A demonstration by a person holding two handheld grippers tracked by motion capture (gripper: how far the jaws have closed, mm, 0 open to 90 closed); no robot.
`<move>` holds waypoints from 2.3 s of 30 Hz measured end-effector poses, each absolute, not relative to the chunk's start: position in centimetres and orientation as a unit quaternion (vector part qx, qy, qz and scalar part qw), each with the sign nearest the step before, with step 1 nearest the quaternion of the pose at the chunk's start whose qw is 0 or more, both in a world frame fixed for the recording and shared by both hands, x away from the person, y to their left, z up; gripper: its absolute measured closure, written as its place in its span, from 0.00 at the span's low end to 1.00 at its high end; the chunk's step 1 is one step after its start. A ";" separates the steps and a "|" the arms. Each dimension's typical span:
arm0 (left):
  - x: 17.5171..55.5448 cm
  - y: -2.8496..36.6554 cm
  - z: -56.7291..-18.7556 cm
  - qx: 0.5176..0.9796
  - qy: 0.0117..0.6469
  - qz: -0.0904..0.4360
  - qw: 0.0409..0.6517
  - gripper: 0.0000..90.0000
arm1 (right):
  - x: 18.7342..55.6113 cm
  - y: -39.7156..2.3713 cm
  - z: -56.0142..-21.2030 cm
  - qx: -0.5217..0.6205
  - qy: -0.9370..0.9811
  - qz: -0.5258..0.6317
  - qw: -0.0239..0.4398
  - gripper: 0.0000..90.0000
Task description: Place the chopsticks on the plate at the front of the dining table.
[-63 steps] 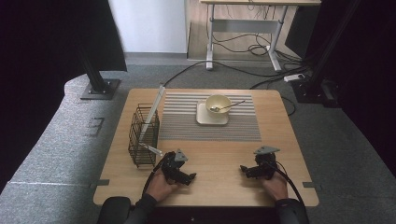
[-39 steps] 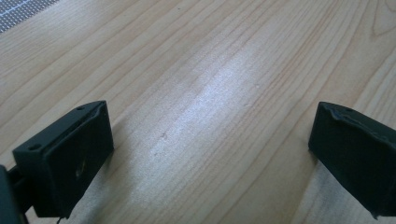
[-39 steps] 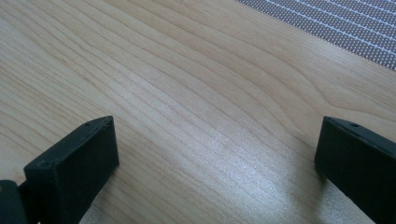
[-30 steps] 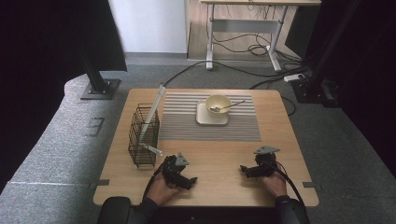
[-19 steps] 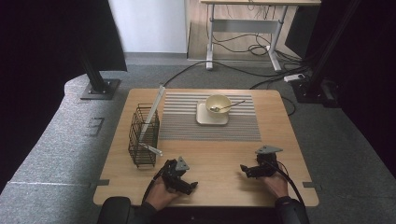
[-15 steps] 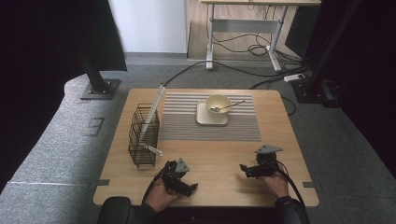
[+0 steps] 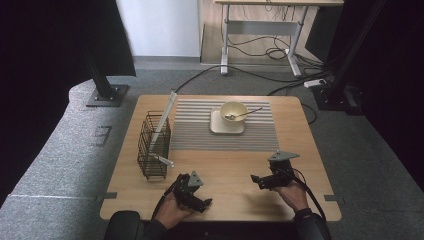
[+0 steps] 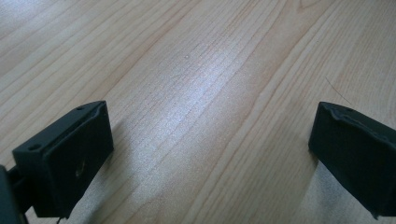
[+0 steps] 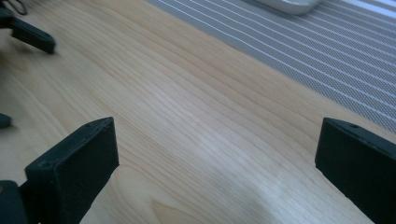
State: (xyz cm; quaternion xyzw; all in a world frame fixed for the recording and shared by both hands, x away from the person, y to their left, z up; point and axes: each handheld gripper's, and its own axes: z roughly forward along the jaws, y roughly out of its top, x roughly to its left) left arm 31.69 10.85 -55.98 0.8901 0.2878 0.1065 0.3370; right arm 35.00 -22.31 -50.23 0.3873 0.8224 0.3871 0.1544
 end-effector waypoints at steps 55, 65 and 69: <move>31.2 10.6 -56.0 0.894 0.274 0.100 0.340 0.00 | 38.9 -4.2 -41.6 0.251 0.873 0.408 0.093 0.00; 31.2 10.6 -56.0 0.894 0.274 0.098 0.340 0.00 | 39.0 -1.6 -41.9 0.233 0.881 0.403 0.084 0.00; 31.2 10.6 -56.0 0.894 0.274 0.099 0.340 0.00 | 38.8 -0.6 -41.9 0.225 0.884 0.401 0.081 0.00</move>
